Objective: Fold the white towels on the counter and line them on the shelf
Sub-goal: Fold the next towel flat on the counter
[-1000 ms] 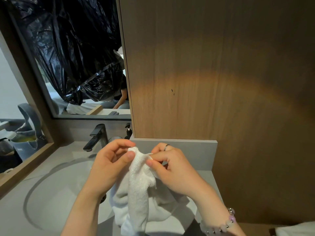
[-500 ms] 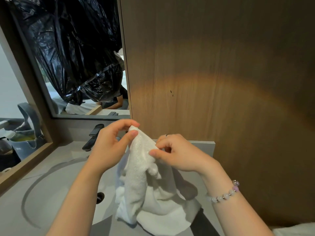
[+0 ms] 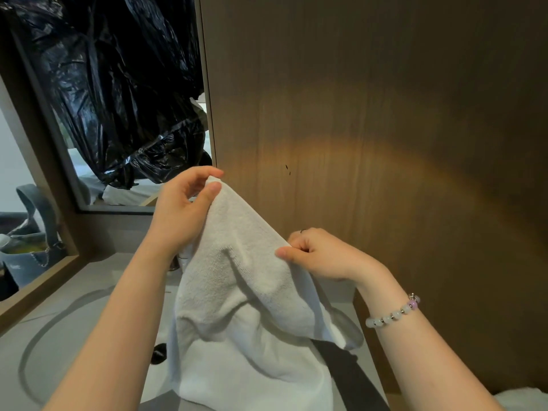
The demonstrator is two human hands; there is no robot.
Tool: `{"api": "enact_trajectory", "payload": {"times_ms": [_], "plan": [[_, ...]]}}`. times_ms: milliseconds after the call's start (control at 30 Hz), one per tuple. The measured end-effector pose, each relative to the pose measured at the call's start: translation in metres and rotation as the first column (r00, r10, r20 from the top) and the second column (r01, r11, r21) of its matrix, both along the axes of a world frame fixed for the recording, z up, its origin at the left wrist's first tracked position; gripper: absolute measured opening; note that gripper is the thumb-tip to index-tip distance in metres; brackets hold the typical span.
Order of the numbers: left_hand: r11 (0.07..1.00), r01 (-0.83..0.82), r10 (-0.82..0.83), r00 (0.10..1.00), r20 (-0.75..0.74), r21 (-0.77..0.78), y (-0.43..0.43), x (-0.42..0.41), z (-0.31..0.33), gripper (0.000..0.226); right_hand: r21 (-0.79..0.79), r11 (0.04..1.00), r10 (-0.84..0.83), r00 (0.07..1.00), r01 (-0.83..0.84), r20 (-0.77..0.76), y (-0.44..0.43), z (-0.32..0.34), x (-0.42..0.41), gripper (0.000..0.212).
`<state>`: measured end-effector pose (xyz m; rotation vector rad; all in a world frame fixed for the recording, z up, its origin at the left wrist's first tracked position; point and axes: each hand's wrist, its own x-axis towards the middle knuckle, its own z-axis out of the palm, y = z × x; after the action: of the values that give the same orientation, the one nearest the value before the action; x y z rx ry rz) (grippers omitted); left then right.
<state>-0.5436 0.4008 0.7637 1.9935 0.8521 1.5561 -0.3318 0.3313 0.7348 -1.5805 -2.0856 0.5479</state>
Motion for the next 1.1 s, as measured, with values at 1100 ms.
{"api": "enact_trajectory", "payload": {"times_ms": [1100], "plan": [[0.985,-0.082,0.072,0.995,-0.071,-0.152,0.005,-0.017,-0.04,0.025,-0.073,0.97,-0.234,0.972,0.233,-0.007,-0.003,-0.086,0.029,0.045]]}}
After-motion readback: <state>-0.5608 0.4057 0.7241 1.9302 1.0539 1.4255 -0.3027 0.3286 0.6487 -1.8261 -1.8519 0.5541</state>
